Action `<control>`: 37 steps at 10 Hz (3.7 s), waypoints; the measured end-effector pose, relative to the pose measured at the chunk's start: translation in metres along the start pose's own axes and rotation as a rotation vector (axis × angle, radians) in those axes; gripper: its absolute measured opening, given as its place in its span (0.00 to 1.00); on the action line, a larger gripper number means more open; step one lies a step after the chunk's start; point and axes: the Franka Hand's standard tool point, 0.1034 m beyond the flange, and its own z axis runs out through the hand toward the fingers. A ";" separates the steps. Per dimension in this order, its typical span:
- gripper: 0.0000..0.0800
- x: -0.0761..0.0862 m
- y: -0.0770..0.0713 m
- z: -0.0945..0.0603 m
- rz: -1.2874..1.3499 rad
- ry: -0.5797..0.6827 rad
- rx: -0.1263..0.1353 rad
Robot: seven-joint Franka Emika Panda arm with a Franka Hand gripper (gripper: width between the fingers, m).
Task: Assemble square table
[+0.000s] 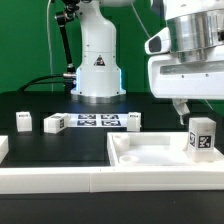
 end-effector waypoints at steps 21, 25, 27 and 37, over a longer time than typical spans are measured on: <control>0.36 0.016 0.000 -0.004 -0.637 0.018 -0.029; 0.36 0.015 0.002 -0.004 -0.193 0.025 -0.032; 0.36 0.012 0.002 -0.004 -0.004 0.022 -0.030; 0.36 0.011 0.002 -0.004 0.633 -0.003 -0.002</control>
Offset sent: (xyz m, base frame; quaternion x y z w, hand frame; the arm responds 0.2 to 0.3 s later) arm 0.0052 -0.0025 0.0008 0.0022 0.0095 -0.2492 0.9684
